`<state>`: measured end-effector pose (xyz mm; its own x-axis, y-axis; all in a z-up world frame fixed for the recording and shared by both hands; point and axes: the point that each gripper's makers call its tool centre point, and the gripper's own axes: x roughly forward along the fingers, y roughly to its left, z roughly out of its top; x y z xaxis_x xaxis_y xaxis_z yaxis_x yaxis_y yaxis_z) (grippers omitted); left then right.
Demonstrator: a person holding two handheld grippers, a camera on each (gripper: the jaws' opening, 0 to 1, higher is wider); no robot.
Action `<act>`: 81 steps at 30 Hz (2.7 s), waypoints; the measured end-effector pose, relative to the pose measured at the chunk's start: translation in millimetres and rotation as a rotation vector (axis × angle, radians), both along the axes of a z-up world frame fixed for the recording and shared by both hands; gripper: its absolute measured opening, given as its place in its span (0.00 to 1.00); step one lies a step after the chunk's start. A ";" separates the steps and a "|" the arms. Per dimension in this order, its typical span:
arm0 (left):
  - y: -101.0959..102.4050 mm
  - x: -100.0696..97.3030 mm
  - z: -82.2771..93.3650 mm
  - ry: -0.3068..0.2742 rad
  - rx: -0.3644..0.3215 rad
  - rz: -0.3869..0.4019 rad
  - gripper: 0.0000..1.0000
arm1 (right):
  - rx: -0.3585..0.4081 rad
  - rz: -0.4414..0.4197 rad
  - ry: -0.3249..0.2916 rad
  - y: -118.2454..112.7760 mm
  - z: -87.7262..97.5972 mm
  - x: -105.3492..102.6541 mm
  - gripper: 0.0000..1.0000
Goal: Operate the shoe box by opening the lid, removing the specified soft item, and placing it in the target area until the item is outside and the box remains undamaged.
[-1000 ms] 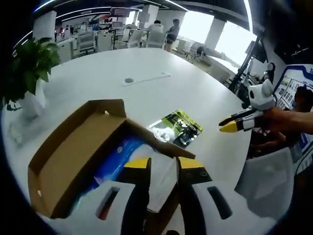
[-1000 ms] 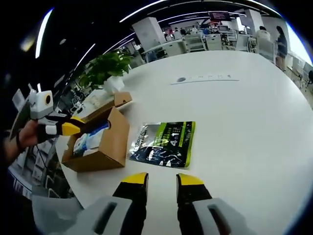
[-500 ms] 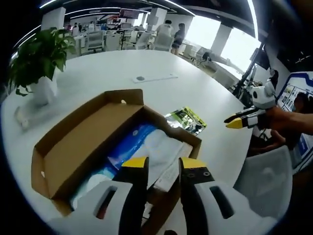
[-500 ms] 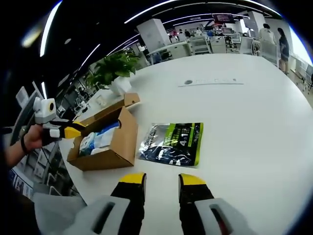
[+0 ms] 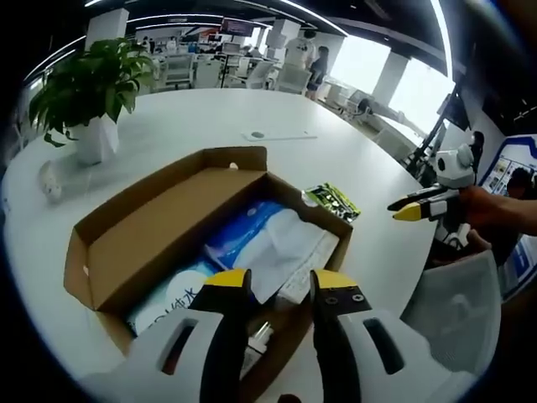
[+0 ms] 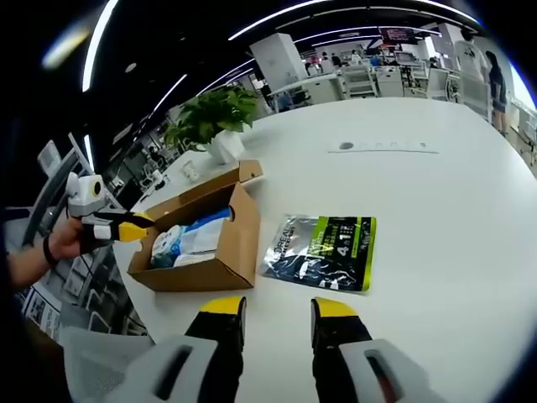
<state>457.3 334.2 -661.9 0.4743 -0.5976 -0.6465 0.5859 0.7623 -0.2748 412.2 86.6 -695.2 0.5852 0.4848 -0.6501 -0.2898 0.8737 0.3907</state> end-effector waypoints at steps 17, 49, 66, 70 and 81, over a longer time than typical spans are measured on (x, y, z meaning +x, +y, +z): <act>19.9 -10.8 5.4 -0.028 -0.028 0.020 0.36 | 0.027 0.134 -0.058 45.5 18.6 10.8 0.39; 69.0 -19.3 -15.3 -0.062 0.213 -0.093 0.47 | -0.133 0.522 -0.117 143.8 30.2 30.6 0.47; 92.5 6.0 -44.1 -0.048 0.351 -0.172 0.53 | -0.220 0.803 -0.169 226.1 15.3 50.1 0.51; 97.6 10.5 -48.7 -0.064 0.399 -0.205 0.57 | -0.270 0.880 -0.181 240.3 8.2 53.1 0.53; 106.7 14.6 -70.1 -0.042 0.500 -0.274 0.56 | -0.351 1.042 -0.199 280.0 -16.1 57.3 0.55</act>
<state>471.8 440.9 -732.1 0.3763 -0.3284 -0.8663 0.7833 0.6121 0.1082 469.6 366.6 -711.3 0.1088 0.6070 -0.7872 -0.9748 0.2202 0.0351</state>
